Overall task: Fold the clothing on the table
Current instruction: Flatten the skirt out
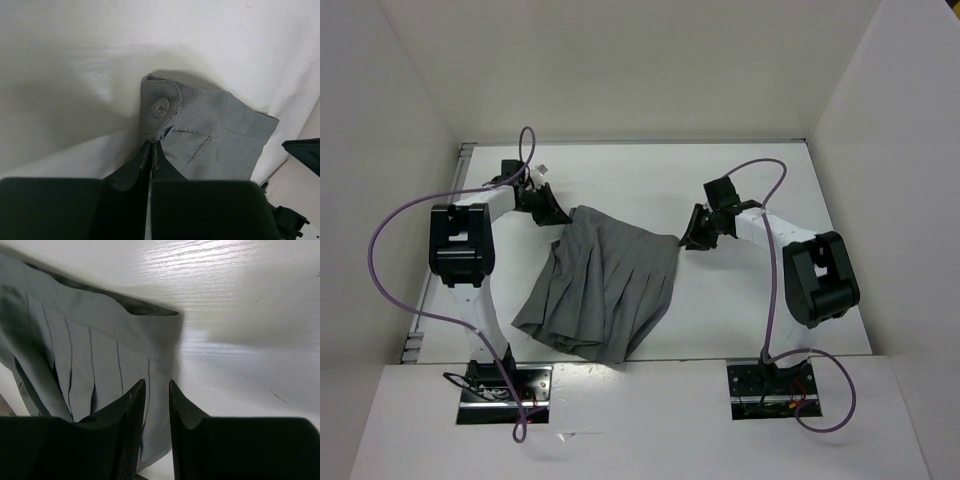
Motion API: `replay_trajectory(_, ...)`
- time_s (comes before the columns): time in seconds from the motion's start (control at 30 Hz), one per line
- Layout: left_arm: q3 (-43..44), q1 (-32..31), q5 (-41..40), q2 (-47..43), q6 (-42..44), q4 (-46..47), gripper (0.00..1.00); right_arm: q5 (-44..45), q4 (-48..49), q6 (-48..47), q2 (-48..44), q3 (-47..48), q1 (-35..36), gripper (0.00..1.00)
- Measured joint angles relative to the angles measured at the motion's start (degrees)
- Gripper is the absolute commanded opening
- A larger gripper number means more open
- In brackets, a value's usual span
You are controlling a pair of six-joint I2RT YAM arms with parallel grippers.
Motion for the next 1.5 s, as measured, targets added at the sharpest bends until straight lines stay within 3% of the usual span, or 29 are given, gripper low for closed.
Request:
replay_trajectory(0.9,-3.04,0.98,0.46,-1.90,0.09,-0.11,0.00,-1.73,8.02,6.19,10.64,0.35,0.00,0.31)
replay_trajectory(1.0,-3.48,1.09,0.46,-1.92,0.09,-0.04,0.00,-3.23,9.25,6.19,11.91,1.07,0.00,0.18)
replay_trajectory(1.03,-3.61,1.18,0.48,-1.92,0.09,-0.04,0.00,-3.82,9.75,6.08,12.33,1.18,0.00,0.08)
replay_trajectory(1.17,-4.70,1.75,1.38,-2.21,0.04,0.11,0.00,-4.79,10.19,6.05,13.35,1.79,0.07,0.00)
replay_trajectory(1.3,-7.06,2.75,3.98,-2.64,-0.46,1.88,0.00,0.39,6.97,5.88,12.59,2.97,0.42,0.00)
replay_trajectory(1.5,-10.29,4.74,11.08,-2.71,-3.32,4.50,0.00,18.14,-3.43,6.45,10.10,5.97,0.74,0.00)
